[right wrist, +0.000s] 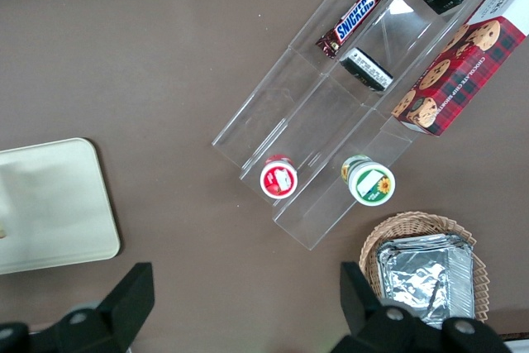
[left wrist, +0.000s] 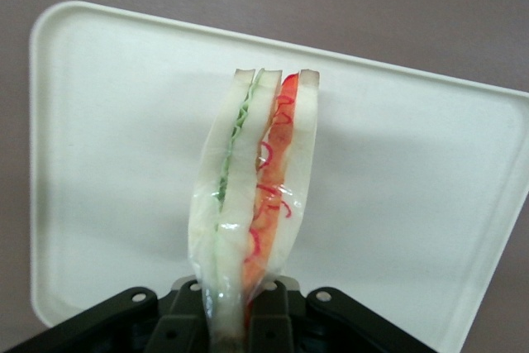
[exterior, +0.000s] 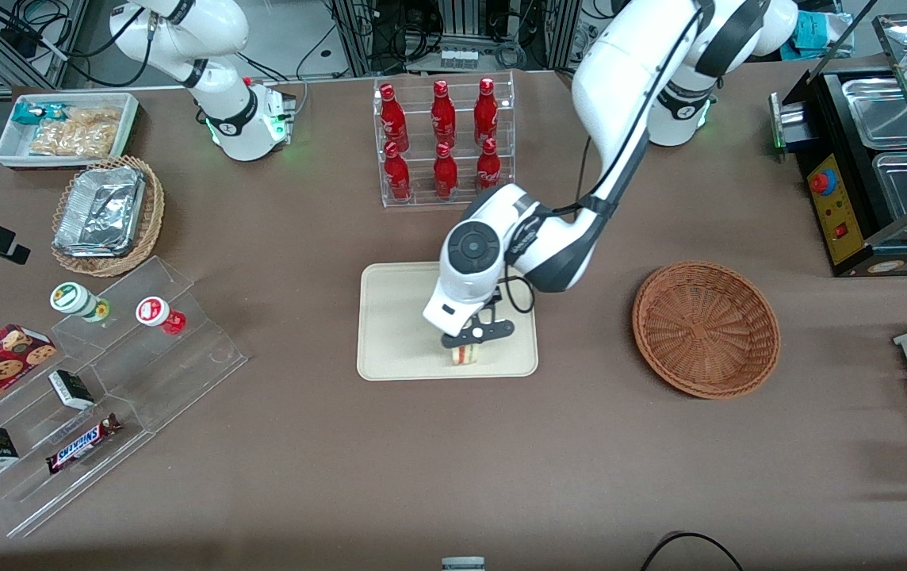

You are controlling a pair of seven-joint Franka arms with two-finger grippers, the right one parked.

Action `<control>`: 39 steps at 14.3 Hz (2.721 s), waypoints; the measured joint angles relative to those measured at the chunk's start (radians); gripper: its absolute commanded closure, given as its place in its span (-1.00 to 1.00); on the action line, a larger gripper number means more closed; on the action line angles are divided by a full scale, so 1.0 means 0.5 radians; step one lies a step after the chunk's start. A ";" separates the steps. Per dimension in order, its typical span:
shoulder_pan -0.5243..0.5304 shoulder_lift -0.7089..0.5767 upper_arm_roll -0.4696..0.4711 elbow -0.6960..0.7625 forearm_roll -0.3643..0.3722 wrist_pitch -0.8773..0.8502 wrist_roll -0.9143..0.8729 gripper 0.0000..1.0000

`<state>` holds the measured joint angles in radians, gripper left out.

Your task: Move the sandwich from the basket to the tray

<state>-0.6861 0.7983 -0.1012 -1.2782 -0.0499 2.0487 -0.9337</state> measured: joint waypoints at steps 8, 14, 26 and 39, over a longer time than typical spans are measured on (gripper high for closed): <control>-0.107 0.156 0.001 0.091 0.000 -0.001 -0.005 -0.99; -0.114 0.149 0.013 0.134 0.002 -0.006 -0.005 -1.00; 0.237 -0.529 0.136 -0.302 0.039 -0.515 0.226 -1.00; 1.011 -1.604 0.121 -1.104 0.091 -0.906 1.318 -1.00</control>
<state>-0.1807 -0.0035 -0.0406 -1.8301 -0.0043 1.5955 -0.2745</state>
